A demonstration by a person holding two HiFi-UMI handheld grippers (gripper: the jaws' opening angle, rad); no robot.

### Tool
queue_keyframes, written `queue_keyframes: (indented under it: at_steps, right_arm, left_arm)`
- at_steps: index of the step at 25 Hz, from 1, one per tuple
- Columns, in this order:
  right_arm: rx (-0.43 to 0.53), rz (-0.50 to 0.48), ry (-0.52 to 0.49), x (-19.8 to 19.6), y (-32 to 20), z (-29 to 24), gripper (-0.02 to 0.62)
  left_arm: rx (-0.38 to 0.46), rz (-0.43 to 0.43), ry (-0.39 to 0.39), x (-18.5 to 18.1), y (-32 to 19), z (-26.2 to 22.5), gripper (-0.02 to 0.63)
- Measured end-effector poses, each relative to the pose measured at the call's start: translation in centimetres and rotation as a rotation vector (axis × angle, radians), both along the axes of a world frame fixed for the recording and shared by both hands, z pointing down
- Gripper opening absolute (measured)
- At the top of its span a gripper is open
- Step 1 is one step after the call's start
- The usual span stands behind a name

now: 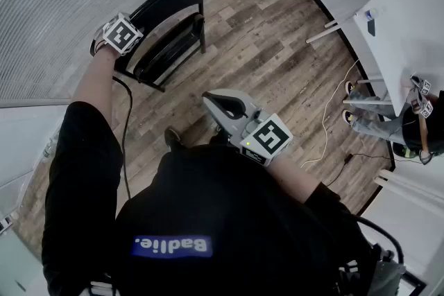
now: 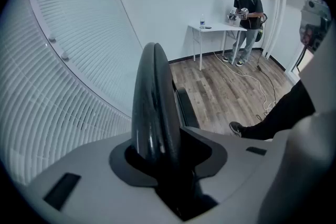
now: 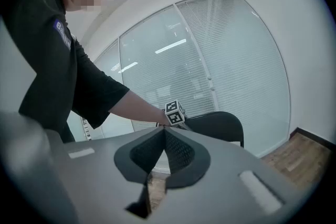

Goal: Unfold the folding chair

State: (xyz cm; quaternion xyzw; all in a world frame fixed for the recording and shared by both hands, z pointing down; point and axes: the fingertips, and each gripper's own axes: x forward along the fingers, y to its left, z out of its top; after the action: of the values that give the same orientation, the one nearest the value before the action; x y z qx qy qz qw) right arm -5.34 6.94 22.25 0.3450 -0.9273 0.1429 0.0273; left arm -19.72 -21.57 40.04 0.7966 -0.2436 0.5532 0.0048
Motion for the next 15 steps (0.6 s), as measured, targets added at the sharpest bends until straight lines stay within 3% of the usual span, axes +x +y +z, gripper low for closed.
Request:
queue_keyframes:
  at_steps: [15]
  right_arm:
    - [-0.02, 0.028, -0.019, 0.4, -0.03, 0.43, 0.002]
  left_arm:
    - [0.004, -0.001, 0.001, 0.16, 0.16, -0.15, 0.123]
